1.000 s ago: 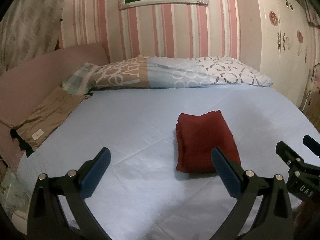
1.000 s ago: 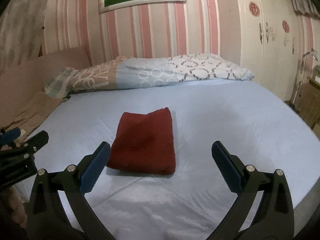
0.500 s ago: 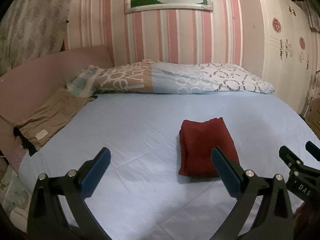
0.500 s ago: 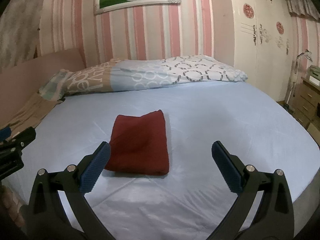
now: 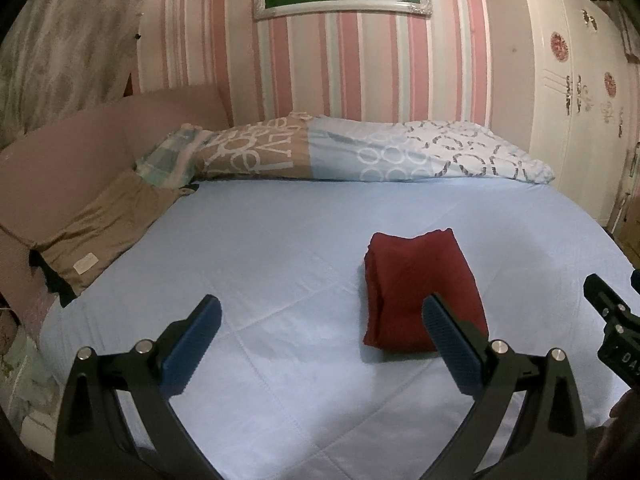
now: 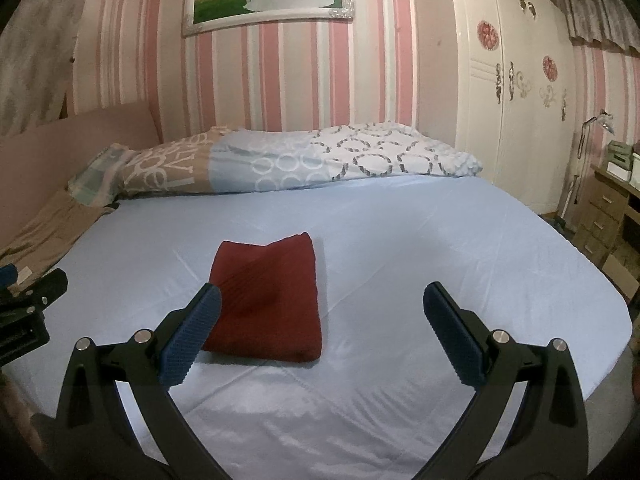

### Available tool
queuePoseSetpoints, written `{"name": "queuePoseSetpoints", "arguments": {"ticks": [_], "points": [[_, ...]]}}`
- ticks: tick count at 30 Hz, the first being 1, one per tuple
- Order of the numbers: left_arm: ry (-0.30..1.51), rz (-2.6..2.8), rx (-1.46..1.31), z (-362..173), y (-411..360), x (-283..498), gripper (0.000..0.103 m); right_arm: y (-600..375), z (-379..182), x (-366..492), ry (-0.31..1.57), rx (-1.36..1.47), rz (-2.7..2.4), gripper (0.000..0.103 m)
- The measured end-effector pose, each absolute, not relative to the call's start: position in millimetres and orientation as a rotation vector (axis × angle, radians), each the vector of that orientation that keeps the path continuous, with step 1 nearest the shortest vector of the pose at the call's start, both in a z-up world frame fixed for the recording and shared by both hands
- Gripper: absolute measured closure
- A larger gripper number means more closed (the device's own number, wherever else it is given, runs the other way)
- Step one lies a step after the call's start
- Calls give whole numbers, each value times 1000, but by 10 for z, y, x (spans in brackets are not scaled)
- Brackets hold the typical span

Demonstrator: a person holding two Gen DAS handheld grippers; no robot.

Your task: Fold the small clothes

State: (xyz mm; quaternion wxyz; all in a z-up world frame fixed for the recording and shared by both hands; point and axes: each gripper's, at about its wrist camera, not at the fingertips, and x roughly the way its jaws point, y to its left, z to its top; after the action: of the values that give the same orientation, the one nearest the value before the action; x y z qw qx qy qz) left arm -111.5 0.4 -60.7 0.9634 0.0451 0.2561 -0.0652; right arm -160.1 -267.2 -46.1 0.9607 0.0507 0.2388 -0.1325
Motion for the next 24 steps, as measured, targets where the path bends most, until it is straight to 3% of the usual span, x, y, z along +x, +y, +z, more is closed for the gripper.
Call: {"name": "queuePoseSetpoints", "arguments": {"ticks": [24], "points": [[523, -126, 82, -644, 22, -1129, 2, -2678, -457, -1599, 489, 108, -264, 3]]}}
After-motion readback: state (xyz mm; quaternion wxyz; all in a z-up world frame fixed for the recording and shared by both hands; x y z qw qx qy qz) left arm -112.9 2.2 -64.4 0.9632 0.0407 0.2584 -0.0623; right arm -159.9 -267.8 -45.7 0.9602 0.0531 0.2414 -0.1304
